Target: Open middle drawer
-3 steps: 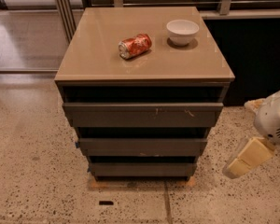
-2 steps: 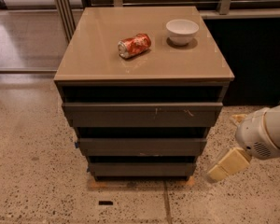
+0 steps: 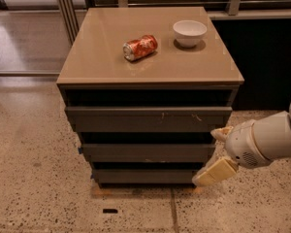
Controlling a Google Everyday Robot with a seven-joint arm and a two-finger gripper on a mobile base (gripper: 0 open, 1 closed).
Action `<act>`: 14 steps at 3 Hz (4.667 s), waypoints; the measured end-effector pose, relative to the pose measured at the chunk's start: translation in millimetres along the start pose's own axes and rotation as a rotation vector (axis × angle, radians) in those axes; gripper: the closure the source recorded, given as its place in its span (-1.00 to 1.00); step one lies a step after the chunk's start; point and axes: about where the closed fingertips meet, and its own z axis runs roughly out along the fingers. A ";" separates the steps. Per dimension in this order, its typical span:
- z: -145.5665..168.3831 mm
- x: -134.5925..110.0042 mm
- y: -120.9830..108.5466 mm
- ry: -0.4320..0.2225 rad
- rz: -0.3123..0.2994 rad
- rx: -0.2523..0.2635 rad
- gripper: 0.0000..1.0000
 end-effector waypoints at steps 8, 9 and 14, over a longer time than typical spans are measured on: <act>100.7 31.1 -15.6 -0.556 0.335 0.254 1.00; 110.2 47.7 -35.5 -0.553 0.392 0.314 1.00; 215.4 56.3 -138.9 -0.596 0.398 0.540 1.00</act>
Offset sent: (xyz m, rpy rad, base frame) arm 0.0000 0.0000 0.0000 0.0000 0.0000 0.0000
